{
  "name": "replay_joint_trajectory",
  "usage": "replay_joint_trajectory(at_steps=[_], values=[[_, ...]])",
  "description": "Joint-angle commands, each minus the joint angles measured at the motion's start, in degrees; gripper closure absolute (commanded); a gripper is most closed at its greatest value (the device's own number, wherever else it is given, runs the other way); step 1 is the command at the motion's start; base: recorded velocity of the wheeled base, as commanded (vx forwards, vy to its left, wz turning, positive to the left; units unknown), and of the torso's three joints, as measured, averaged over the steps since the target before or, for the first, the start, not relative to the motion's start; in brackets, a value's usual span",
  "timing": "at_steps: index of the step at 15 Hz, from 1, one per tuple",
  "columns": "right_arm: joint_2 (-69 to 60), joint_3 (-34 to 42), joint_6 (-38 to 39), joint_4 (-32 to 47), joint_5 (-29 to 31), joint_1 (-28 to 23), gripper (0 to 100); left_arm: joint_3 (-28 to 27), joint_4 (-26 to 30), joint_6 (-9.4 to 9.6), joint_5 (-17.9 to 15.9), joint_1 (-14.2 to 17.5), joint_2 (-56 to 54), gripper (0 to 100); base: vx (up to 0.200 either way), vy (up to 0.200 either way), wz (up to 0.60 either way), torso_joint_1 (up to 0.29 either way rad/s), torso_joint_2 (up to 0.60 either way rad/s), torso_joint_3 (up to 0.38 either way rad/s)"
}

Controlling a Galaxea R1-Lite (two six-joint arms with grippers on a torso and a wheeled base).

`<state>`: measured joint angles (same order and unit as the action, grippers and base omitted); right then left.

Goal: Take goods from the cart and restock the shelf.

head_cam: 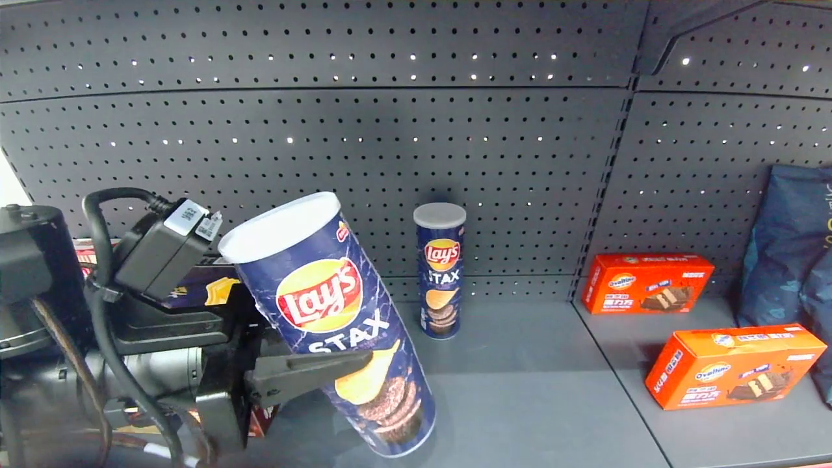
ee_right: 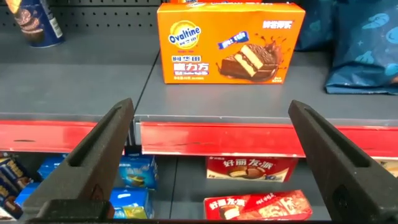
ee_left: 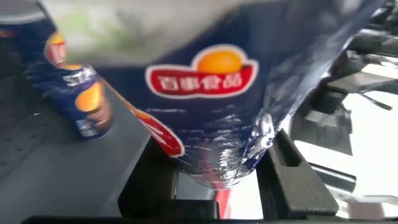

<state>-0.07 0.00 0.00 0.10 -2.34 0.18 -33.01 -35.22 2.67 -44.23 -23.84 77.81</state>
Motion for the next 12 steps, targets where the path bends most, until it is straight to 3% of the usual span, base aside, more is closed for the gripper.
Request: replay_joint_trajectory(at_steps=[1, 2, 3, 7, 9, 10, 12], values=[[0.1, 0.0, 0.0, 0.0, 0.0, 0.0, 0, 0.1, 0.1, 2.16, 3.5, 3.7, 0.1, 100, 0.0, 0.0, 0.0, 0.0, 0.0, 0.0], [0.1, 0.0, 0.0, -0.1, 0.0, 0.0, 0, 0.3, 0.1, 3.13, 7.7, 4.5, 0.1, 100, 0.0, 0.0, 0.0, 0.0, 0.0, 0.0], [0.1, 0.0, 0.0, 0.0, 0.0, 0.0, 0, 0.4, 0.2, 3.13, 8.8, 4.7, 0.0, 100, 0.0, 0.0, 0.0, 0.0, 0.0, 0.0], [0.1, -0.7, -1.6, -0.2, 0.6, 0.0, 0, 1.5, 2.7, 3.22, 8.5, 4.2, -1.5, 100, 0.0, 0.0, 0.0, 0.0, 0.0, 0.0], [20.2, -22.9, 1.7, 1.8, 0.7, 0.5, 0, 1.4, 2.8, 3.22, 8.5, 3.6, -1.5, 100, 0.0, 0.0, 0.0, 0.0, 0.0, 0.0], [22.5, -26.2, 2.4, 1.0, -0.3, 0.7, 0, 1.4, 2.7, 3.31, 8.5, 3.6, -1.5, 100, 0.0, 0.0, 0.0, 0.0, 0.0, 0.0], [25.4, -27.0, -3.8, 0.9, -5.1, 1.7, 0, 1.3, 2.7, 3.66, 8.5, 3.5, -1.7, 100, 0.0, 0.0, 0.0, 0.0, 0.0, 0.0]])
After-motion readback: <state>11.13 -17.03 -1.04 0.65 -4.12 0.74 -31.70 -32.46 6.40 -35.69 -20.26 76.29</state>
